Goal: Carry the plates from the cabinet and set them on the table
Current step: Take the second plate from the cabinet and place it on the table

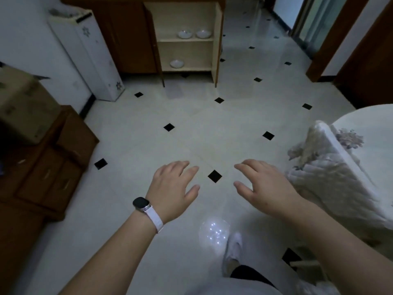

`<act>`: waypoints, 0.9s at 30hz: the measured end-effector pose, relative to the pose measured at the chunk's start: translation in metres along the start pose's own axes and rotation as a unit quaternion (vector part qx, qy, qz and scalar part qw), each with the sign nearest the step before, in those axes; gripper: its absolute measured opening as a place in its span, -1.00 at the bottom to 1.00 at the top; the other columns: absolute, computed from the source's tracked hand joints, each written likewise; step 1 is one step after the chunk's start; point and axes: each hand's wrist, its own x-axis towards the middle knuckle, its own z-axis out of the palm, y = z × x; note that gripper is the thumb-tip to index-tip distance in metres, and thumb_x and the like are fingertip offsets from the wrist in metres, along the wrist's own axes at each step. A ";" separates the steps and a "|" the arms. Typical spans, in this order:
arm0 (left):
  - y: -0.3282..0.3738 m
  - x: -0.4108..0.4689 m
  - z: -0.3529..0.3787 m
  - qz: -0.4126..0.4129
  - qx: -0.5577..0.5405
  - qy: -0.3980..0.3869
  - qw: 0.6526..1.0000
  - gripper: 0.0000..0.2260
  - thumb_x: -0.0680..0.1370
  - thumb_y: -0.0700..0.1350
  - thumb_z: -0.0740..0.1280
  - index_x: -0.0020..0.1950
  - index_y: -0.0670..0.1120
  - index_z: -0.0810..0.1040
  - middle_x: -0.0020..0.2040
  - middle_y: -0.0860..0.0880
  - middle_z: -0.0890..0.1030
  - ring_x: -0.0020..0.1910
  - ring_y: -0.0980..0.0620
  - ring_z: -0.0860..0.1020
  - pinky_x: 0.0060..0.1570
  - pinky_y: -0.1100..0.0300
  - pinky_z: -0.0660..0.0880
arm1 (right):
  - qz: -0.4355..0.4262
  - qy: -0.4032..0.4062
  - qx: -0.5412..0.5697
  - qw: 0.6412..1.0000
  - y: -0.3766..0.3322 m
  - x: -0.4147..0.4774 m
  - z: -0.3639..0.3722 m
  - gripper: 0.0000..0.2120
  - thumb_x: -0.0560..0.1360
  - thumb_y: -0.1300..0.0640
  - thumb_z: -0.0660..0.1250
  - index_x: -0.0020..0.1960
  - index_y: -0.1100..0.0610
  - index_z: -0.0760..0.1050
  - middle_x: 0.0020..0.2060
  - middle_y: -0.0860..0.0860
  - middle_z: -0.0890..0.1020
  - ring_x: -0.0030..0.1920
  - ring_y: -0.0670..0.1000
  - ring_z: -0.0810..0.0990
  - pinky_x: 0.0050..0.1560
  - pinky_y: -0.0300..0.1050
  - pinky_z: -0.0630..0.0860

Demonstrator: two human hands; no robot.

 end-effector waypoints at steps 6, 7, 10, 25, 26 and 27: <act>-0.021 0.063 0.006 -0.039 0.049 -0.004 0.998 -0.59 0.49 0.08 0.29 0.28 -0.05 0.56 0.25 -0.12 0.58 0.23 -0.16 0.51 0.25 -0.15 0.40 | -0.041 -0.010 0.017 0.999 0.031 0.085 0.011 -0.54 0.56 -0.16 0.20 0.39 0.02 0.42 0.31 -0.01 0.50 0.32 0.07 0.42 0.31 -0.01 0.29; -0.020 0.079 0.008 -0.042 0.056 -0.005 0.998 -0.59 0.49 0.07 0.31 0.29 -0.05 0.56 0.25 -0.12 0.57 0.24 -0.16 0.51 0.26 -0.16 0.39 | -0.046 -0.007 0.016 0.999 0.040 0.099 0.010 -0.54 0.56 -0.15 0.22 0.38 0.03 0.43 0.30 0.00 0.50 0.32 0.08 0.43 0.31 -0.01 0.30; -0.009 0.134 0.010 -0.042 0.059 -0.014 0.997 -0.59 0.51 0.05 0.36 0.34 -0.04 0.53 0.31 -0.12 0.54 0.30 -0.17 0.46 0.31 -0.19 0.32 | -0.060 0.001 0.012 0.998 0.074 0.138 -0.002 -0.57 0.55 -0.12 0.27 0.32 0.10 0.49 0.26 0.09 0.55 0.28 0.15 0.48 0.26 0.05 0.36; -0.009 0.325 0.010 -0.015 0.087 0.003 0.996 -0.60 0.51 0.04 0.37 0.33 -0.05 0.54 0.31 -0.12 0.54 0.33 -0.17 0.46 0.33 -0.19 0.31 | -0.086 0.032 -0.003 0.996 0.171 0.296 -0.054 -0.46 0.52 -0.20 0.08 0.28 0.11 0.53 0.22 0.12 0.58 0.24 0.18 0.52 0.22 0.06 0.42; -0.016 0.331 0.011 -0.016 0.086 0.003 0.996 -0.60 0.52 0.05 0.35 0.33 -0.05 0.54 0.31 -0.12 0.54 0.33 -0.17 0.46 0.33 -0.19 0.31 | -0.088 0.033 -0.006 0.996 0.171 0.306 -0.052 -0.47 0.52 -0.19 0.09 0.27 0.12 0.53 0.22 0.14 0.58 0.24 0.19 0.52 0.22 0.06 0.42; -0.025 0.338 0.012 -0.017 0.085 0.004 0.996 -0.59 0.52 0.06 0.32 0.33 -0.05 0.54 0.31 -0.12 0.55 0.32 -0.17 0.46 0.33 -0.19 0.31 | -0.088 0.033 -0.009 0.996 0.170 0.316 -0.050 -0.47 0.52 -0.19 0.10 0.27 0.13 0.53 0.22 0.14 0.58 0.24 0.19 0.52 0.22 0.07 0.42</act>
